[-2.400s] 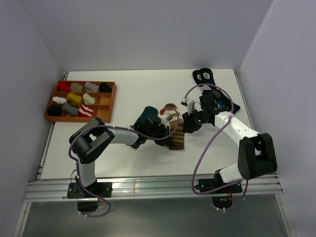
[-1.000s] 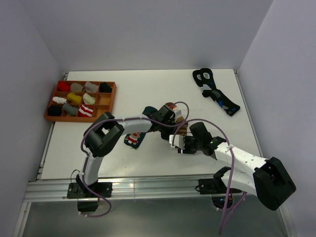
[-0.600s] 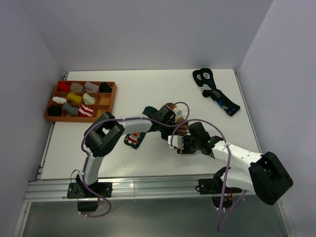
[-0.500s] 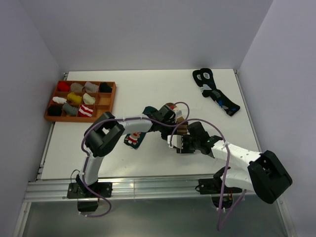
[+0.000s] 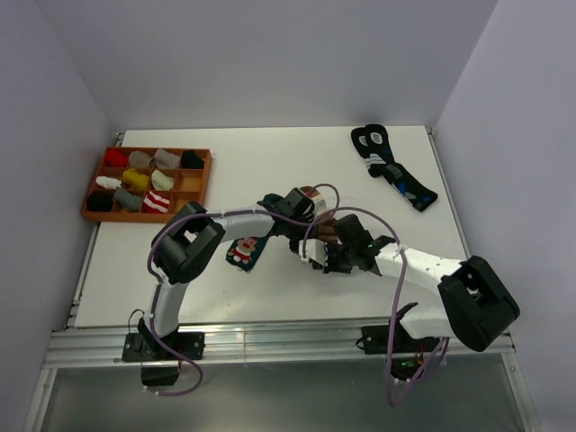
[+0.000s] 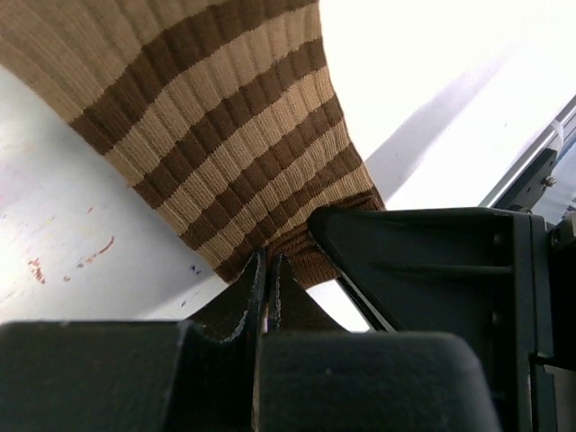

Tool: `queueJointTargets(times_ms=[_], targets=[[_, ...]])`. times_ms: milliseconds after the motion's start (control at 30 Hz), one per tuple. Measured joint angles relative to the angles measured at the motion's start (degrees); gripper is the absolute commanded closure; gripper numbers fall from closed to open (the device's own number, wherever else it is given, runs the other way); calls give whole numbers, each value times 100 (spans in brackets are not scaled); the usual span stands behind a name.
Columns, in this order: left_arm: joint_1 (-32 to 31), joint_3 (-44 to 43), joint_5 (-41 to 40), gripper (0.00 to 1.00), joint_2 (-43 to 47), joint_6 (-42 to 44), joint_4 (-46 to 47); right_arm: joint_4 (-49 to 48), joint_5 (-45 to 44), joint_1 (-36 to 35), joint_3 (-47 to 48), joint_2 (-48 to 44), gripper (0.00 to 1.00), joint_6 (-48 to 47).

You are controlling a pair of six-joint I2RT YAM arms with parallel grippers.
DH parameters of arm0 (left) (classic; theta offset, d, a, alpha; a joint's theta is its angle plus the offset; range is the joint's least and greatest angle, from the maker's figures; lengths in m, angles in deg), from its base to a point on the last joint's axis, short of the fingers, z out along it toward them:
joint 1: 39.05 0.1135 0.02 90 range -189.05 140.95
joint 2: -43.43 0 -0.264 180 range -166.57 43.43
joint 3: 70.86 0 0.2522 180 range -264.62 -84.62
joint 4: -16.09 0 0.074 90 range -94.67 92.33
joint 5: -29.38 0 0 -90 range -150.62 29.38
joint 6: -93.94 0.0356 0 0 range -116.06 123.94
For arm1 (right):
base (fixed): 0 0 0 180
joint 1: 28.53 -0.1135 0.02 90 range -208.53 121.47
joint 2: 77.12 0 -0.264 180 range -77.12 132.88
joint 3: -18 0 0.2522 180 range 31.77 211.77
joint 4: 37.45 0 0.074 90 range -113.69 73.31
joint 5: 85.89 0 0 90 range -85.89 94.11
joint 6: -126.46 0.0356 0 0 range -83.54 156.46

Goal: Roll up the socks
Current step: Roll the sock at the center of the board.

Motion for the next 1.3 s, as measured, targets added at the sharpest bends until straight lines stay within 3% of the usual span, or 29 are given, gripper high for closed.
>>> queueJointTargets(times_ms=[167,433,767,1067,1167,1300], targets=[[170,92,127,100,31,-219,-87,422,271,0,553,501,82,186],[662,1167,74,100,887,-671,37,737,896,-168,1541,1287,82,616],[820,1989,-205,99,1373,-1113,472,1213,975,-461,2262,2133,85,1147],[820,2321,-435,77,1464,-1344,1032,1499,1156,-330,2256,2146,87,1543],[857,2575,-612,76,1598,-1495,1349,1694,1307,-111,2223,2146,87,1639],[866,2741,-828,69,1729,-1602,1759,1731,1419,66,2098,2057,87,1694]])
